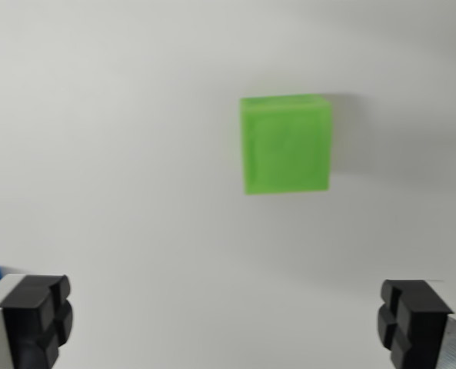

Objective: Stack cube

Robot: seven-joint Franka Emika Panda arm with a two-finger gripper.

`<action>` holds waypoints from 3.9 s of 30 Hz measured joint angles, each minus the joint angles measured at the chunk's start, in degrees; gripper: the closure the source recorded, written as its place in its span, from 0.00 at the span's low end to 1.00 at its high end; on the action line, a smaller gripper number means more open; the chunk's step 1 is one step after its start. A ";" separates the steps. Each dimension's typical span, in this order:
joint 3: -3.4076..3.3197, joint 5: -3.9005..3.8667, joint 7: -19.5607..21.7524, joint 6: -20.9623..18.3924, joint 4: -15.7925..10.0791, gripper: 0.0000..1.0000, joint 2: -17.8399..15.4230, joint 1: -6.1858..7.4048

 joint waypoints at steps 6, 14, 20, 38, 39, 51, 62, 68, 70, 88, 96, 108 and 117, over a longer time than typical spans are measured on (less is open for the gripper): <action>0.23 0.09 -4.74 1.57 2.04 0.00 3.14 -1.43; 0.57 0.17 -9.23 3.80 4.23 0.00 7.11 -3.02; 0.80 0.19 -9.30 6.31 4.16 0.00 9.53 -3.00; 0.86 0.30 -9.36 12.84 5.00 0.00 17.01 -3.03; 0.86 0.30 -9.36 13.11 5.09 0.00 17.38 -3.03; 0.94 0.33 -9.38 15.33 6.28 0.00 20.75 -3.09; 1.01 0.33 -9.38 16.05 6.67 1.00 21.83 -3.16; 1.02 0.33 -9.38 16.05 6.71 1.00 21.83 -3.17; 1.02 0.33 -9.38 16.05 6.72 1.00 21.83 -3.17; 1.03 0.33 -9.38 16.05 6.74 1.00 21.83 -3.17; 1.02 0.33 -9.38 16.04 6.74 1.00 21.82 -3.17; 1.02 0.33 -9.38 15.09 6.20 1.00 20.10 -3.17; 1.02 0.33 -9.38 13.34 5.36 1.00 17.41 -3.17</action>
